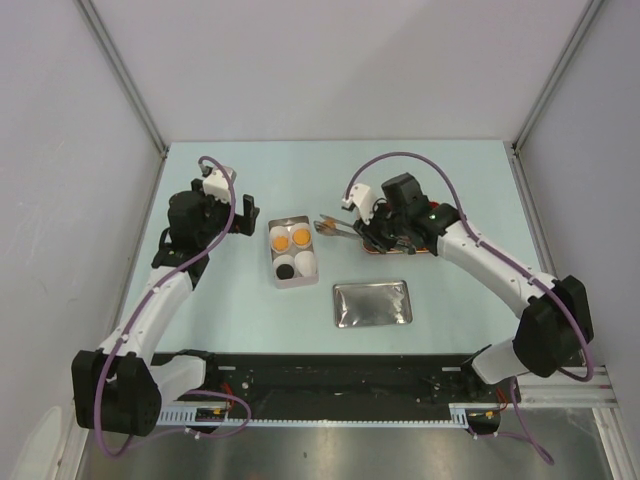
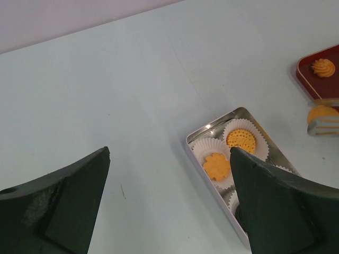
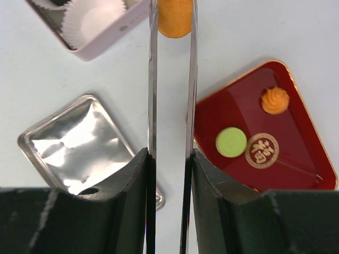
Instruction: Pack the cookies
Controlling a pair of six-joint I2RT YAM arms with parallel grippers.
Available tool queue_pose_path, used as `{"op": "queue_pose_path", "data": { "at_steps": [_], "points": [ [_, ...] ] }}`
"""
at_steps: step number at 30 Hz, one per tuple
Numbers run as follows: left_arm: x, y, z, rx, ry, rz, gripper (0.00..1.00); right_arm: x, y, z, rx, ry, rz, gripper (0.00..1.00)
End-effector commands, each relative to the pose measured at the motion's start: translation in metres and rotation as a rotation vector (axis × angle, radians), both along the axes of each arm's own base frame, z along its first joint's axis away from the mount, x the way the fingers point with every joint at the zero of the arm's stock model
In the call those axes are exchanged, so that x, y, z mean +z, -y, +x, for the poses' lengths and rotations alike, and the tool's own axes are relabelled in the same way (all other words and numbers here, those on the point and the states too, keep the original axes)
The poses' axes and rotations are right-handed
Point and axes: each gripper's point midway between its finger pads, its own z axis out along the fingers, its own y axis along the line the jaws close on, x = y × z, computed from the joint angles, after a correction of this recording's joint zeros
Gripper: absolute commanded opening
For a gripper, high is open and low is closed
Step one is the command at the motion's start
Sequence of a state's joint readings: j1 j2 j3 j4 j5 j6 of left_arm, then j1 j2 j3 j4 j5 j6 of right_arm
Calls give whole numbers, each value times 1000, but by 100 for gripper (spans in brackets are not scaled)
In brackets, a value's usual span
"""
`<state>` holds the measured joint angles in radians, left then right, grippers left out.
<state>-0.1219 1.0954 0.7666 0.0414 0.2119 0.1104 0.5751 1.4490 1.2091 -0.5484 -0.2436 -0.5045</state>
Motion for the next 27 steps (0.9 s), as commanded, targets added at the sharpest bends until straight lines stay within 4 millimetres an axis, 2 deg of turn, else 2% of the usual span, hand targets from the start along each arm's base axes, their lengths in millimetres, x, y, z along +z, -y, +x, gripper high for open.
{"op": "queue_pose_path", "data": {
  "at_steps": [1,7,11,20,27],
  "points": [
    [19,2,6,-5,54,4,100,17,-29,-3,45,46,26,38],
    [17,2,7,-6,48,5,100,13,-55,-25,115,32,16,38],
    [16,1,7,-4,48,5,100,12,-65,-35,141,24,17,38],
    [15,2,5,-7,47,6,100,-8,-72,-40,157,-19,-12,38],
    [15,1,6,-5,48,10,100,-12,-77,-38,163,-24,-5,38]
  ]
}}
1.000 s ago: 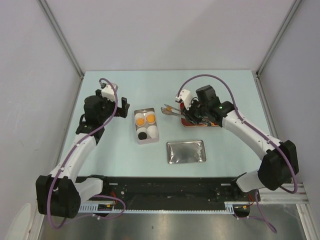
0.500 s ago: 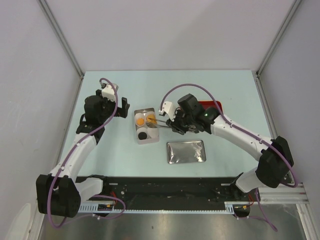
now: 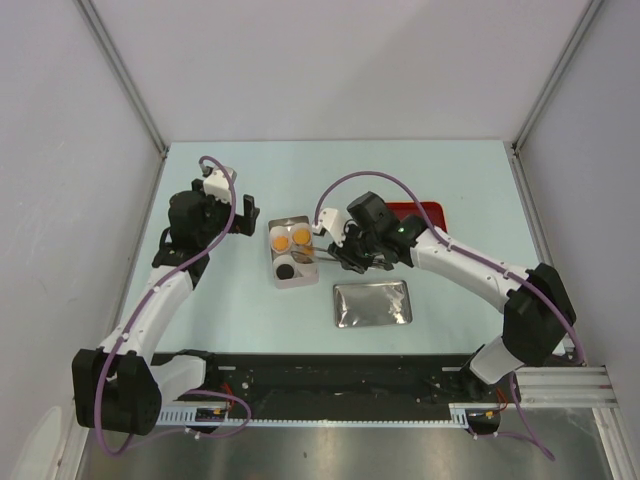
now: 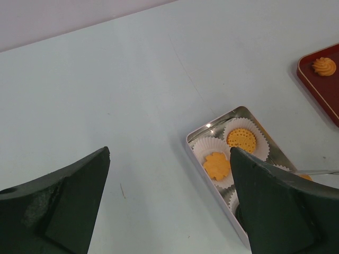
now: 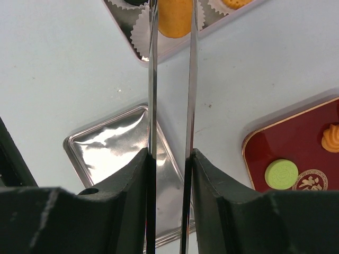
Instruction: Pack the cookies
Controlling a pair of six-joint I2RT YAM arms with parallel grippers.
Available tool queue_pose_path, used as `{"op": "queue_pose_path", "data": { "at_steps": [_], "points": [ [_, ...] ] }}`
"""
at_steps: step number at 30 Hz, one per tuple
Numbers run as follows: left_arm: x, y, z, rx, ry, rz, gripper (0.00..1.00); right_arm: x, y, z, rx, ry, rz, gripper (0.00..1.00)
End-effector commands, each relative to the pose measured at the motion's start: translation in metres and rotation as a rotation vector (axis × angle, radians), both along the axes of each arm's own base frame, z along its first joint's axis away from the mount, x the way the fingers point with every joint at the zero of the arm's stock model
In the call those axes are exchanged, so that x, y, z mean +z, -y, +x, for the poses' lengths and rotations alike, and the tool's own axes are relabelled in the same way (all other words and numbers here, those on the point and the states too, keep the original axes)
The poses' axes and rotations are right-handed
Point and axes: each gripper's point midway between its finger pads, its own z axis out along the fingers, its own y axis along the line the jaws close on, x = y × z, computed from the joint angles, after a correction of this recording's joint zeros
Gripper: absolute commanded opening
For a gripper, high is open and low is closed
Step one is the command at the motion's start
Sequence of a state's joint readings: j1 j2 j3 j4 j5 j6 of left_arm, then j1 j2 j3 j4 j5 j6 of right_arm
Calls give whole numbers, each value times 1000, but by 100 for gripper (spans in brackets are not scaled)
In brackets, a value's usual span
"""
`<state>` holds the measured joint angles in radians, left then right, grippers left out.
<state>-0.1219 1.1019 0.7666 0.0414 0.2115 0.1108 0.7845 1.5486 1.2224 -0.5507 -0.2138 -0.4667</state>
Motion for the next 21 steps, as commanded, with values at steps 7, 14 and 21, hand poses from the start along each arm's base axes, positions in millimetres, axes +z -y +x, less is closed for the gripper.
{"op": "queue_pose_path", "data": {
  "at_steps": [7,14,21],
  "points": [
    [17,2,5,-8,55,8,100,13,-16,8,7,25,49,38],
    [18,2,5,-7,56,8,100,8,-18,6,12,8,41,38],
    [17,1,5,-4,55,9,100,5,-17,6,11,4,33,38]
  ]
}}
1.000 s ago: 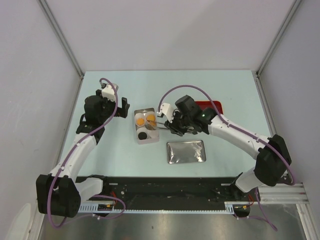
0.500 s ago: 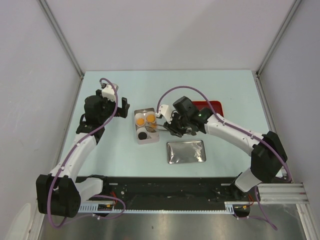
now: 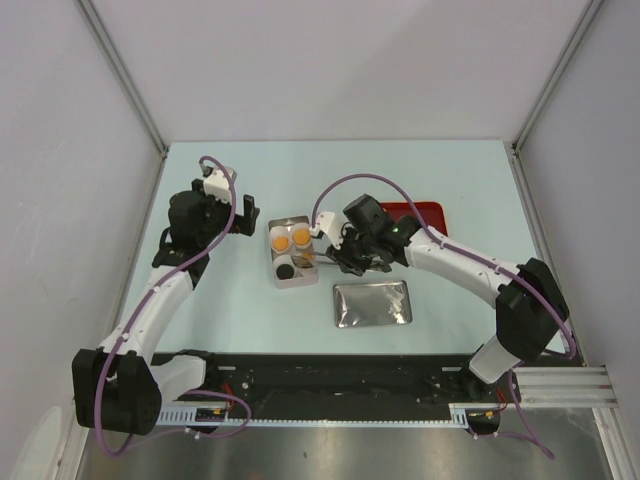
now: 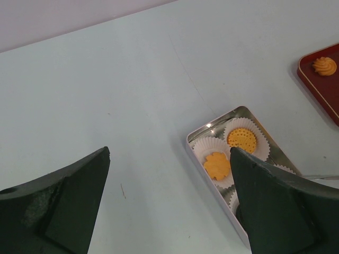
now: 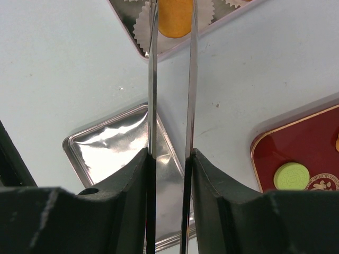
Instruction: Pack the cookies
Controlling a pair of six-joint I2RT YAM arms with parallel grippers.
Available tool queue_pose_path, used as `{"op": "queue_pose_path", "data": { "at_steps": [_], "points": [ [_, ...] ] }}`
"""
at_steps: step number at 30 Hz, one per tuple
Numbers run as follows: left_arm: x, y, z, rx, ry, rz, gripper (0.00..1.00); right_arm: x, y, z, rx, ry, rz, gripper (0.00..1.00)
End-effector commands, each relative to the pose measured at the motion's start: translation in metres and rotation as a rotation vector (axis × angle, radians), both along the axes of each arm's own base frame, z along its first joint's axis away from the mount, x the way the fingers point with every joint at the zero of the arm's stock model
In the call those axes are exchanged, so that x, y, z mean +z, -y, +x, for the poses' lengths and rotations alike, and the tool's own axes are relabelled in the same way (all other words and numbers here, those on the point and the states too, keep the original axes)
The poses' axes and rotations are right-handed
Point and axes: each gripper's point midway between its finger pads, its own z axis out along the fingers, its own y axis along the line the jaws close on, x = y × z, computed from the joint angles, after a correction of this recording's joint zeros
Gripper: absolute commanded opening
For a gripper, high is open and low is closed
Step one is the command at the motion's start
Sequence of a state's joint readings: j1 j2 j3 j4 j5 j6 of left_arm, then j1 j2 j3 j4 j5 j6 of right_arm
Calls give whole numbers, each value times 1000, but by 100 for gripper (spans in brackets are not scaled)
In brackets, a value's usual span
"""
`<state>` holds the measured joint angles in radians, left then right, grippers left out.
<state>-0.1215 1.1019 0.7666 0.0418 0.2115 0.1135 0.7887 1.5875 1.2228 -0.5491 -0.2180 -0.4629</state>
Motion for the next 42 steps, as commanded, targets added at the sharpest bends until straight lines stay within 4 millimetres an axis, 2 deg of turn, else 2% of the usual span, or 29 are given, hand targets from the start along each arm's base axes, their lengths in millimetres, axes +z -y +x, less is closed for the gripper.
{"op": "queue_pose_path", "data": {
  "at_steps": [1,42],
  "points": [
    [17,1,4,-5,54,8,100,18,-14,7,7,32,53,38],
    [17,2,5,-8,54,7,100,20,-16,7,14,45,57,50]
  ]
}}
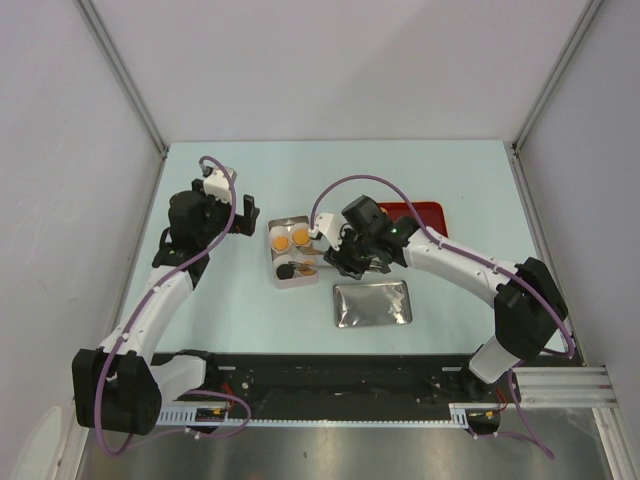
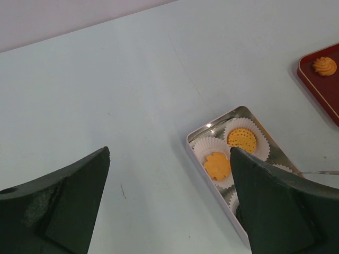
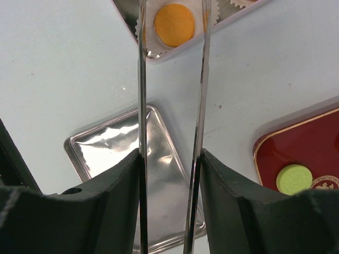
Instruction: Pack the cookies
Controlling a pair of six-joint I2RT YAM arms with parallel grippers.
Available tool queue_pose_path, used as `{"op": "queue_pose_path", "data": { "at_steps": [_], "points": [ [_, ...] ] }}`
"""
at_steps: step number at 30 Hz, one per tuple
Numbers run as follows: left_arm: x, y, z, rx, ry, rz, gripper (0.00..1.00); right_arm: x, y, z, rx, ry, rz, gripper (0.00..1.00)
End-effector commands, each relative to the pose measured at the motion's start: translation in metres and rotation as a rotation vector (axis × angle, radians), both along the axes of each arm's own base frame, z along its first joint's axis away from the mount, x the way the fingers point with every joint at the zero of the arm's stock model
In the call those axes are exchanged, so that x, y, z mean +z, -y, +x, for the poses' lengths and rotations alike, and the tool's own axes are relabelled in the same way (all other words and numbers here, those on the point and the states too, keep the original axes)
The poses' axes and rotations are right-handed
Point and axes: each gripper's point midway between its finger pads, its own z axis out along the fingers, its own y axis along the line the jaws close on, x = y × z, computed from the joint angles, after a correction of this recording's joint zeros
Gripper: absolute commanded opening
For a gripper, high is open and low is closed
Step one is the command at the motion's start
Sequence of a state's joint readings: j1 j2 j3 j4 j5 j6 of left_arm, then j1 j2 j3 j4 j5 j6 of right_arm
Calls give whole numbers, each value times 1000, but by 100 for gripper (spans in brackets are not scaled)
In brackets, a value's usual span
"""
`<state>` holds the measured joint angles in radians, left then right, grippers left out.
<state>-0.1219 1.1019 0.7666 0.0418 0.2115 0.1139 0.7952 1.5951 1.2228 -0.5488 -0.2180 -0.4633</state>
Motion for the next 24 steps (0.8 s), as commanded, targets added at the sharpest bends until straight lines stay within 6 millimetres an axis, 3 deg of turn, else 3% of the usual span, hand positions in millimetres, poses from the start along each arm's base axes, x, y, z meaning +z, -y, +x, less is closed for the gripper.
{"op": "queue_pose_path", "data": {
  "at_steps": [1,9,14,24],
  "points": [
    [16,2,5,-6,52,7,100,24,-15,9,6,50,66,50],
    [17,1,5,-6,55,6,100,43,-17,13,-2,101,110,49],
    [16,2,5,-7,52,5,100,66,-15,16,-16,154,152,47],
    [17,1,5,-1,54,4,100,91,16,54,-202,194,228,47]
  ]
}}
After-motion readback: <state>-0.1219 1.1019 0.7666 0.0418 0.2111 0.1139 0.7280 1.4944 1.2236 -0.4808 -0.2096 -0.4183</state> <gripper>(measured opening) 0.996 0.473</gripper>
